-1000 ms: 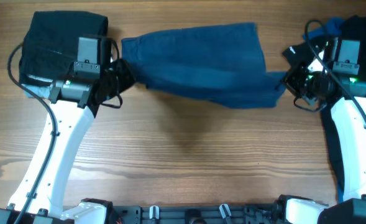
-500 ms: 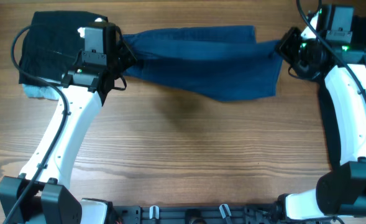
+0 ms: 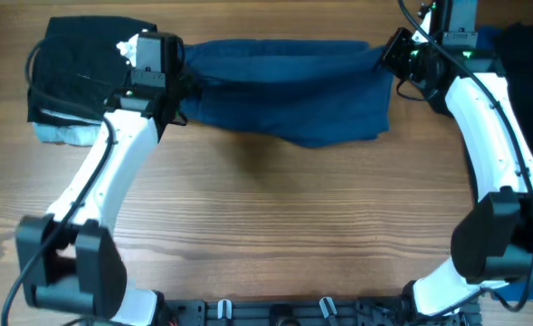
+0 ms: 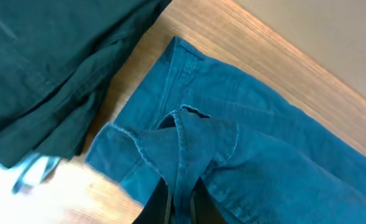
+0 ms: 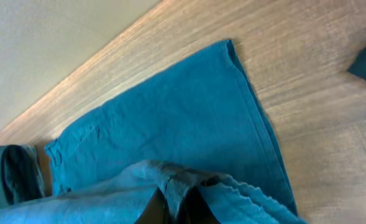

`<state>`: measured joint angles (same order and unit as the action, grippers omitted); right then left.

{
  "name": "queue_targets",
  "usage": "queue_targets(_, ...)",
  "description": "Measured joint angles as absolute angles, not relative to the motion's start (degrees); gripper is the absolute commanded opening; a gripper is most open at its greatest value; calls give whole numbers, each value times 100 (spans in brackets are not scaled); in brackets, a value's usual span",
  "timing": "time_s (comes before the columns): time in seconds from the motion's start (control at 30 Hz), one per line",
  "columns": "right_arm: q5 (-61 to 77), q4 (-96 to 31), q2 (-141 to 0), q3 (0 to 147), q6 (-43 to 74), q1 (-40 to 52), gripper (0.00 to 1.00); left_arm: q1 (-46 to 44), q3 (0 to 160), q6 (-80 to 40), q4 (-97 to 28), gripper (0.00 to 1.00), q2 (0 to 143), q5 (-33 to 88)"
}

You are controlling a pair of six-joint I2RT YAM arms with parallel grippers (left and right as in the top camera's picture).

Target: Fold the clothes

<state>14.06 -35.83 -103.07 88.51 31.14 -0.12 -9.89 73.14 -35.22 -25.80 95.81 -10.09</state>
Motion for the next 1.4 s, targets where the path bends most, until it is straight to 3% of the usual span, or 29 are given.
queue_targets(0.5, 1020, -1343, -12022, 8860, 3142, 185, 6, -956, 7323, -3520, -410, 4, 11544, -1153)
queue_targets(0.53, 1017, -1090, -12160, 8862, 3140, 185, 23, -956, 7325, -3522, -54, 11, 11758, -1177)
queue_targets(0.57, 1017, -974, -12241, 8860, 3142, 185, 55, -956, 7325, -3520, 126, 46, 11896, -1179)
queue_targets(0.63, 1002, -561, -12348, 8862, 3153, 196, 98, -956, 7325, -3500, 375, 91, 12046, -1208)
queue_targets(0.73, 1177, -99, -12379, 8890, 2790, 222, 99, -950, 7338, -3317, 906, 91, 12075, -1118)
queue_targets(0.8, 1380, -416, -12379, 9126, 2543, 222, 100, -941, 7487, -2915, 823, 81, 11987, -893)
queue_targets(0.93, 1614, -1973, -12116, 9817, 1907, 220, 96, -941, 7570, -2705, 198, 40, 10901, -784)
queue_targets(0.97, 1647, -2473, -11937, 9874, 1798, 220, 82, -941, 7662, -2644, -231, 24, 10477, -762)
queue_targets(1.0, 1671, -3035, -11716, 9898, 1691, 222, 58, -941, 7714, -2596, -530, 9, 10204, -760)
queue_targets(1.07, 1699, -3835, -11421, 9961, 1494, 224, 12, -941, 7808, -2617, -1105, 4, 9815, -735)
queue_targets(1.1, 1715, -4204, -11332, 9974, 1363, 235, 4, -941, 7861, -2556, -1568, 4, 9793, -650)
queue_targets(1.2, 1717, -5052, -11395, 9961, 906, 403, 4, -934, 7826, -2318, -2512, 4, 10326, -34)
queue_targets(1.4, 1782, -4893, -11865, 9789, 390, 1083, 4, -937, 7811, -2108, -2661, 4, 11369, 460)
